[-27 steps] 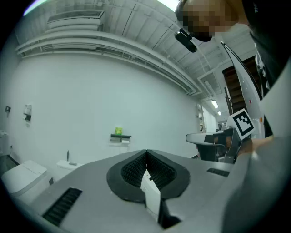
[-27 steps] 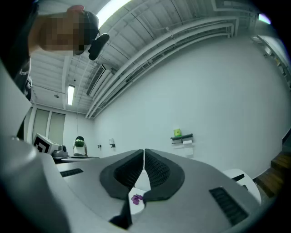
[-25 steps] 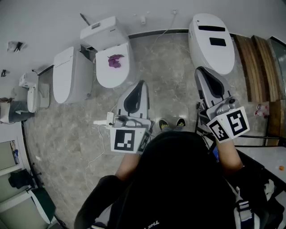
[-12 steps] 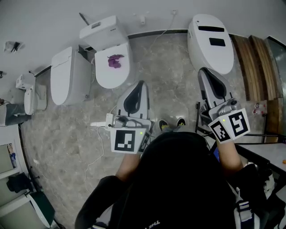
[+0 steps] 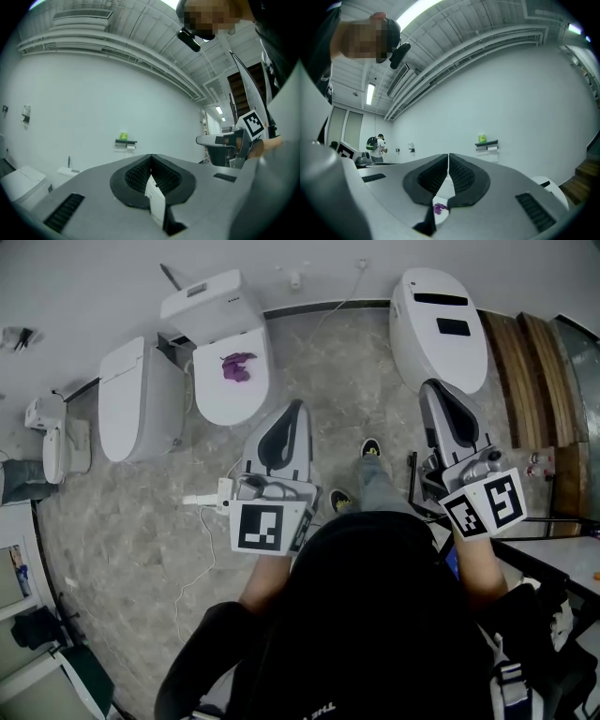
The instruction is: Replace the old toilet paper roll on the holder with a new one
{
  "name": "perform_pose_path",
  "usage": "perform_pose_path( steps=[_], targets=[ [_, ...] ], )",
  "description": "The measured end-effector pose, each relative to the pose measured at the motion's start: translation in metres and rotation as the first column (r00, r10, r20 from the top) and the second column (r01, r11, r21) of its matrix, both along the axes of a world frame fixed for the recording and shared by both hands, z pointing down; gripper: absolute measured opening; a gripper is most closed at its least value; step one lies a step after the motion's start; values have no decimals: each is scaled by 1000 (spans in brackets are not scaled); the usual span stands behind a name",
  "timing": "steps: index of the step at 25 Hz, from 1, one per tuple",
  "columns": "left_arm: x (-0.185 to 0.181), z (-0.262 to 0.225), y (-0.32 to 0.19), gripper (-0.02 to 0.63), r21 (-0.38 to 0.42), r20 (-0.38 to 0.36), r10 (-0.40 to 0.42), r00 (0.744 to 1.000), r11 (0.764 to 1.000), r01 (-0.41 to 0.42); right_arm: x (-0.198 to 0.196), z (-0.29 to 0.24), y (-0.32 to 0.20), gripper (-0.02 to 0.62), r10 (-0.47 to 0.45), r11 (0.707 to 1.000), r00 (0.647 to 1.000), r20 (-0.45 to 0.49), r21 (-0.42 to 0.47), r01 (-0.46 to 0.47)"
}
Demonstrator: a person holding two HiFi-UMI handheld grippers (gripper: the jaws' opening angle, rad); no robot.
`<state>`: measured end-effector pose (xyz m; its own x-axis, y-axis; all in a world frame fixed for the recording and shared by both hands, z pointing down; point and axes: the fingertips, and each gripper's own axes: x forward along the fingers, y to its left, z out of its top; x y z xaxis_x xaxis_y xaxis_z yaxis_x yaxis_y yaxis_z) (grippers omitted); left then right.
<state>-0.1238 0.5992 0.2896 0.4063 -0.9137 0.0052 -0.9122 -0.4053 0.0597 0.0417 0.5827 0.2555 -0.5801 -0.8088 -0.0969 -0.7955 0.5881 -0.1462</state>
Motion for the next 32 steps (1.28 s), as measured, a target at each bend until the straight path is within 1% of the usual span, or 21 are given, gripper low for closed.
perform_pose_path(
  steps=[5,13,20,25,30,32],
  targets=[
    [-3,1,-10,21,-1,8,-10,1000,1000,10,-8,3,-12,20,-22,1000,1000,1,-2,22],
    [3,5,-42,21,-13,17,-20,1000,1000,20,-2,7,-48,20,-41,999,999,0,-9,41],
    [26,10,-98,21,-46,40,-19,999,999,20,27,16,-112,21,-35,999,999,17,-22,36],
    [50,14,-146,21,-56,63,-23,998,998,27,60,22,-166,20,-19,999,1000,25,-32,20],
    [78,10,-195,21,-62,88,-25,996,998,30,91,28,-215,21,-22,998,998,53,-56,25],
    [87,10,-208,21,-65,107,-30,994,997,37,98,32,-227,21,-31,998,999,34,-52,33]
  ],
)
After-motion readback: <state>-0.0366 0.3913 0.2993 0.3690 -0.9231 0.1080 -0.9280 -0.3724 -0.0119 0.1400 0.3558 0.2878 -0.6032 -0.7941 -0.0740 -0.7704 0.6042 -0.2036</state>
